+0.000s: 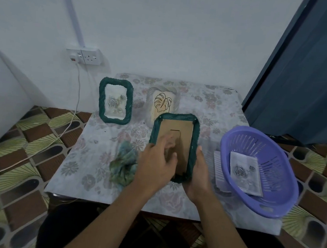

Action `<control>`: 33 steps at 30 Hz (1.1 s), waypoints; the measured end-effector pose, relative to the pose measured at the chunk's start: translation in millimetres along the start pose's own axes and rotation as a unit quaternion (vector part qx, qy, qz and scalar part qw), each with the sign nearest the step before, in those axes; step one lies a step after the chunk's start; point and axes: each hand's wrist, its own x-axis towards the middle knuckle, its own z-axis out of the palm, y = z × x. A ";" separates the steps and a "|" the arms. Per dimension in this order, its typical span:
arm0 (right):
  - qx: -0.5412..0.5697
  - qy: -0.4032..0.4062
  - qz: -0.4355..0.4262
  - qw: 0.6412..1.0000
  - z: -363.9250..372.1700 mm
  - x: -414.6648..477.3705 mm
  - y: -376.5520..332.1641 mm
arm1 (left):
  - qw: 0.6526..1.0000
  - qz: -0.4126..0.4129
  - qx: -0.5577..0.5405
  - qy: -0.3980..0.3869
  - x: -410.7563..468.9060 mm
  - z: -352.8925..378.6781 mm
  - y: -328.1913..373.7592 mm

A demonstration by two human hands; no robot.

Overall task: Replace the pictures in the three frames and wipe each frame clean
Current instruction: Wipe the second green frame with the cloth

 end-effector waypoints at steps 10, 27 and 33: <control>0.012 0.015 0.006 1.000 -20.2 5.8 16.1 | 0.995 -0.071 0.048 -0.054 21.6 -4.0 8.4; 0.027 -0.011 0.158 0.987 -36.6 19.2 10.2 | 0.958 -0.206 -0.165 -0.108 47.3 -31.1 20.2; 0.092 -0.071 0.133 0.984 -34.5 25.6 4.5 | 0.937 -0.189 -0.268 -0.124 47.1 -31.5 17.1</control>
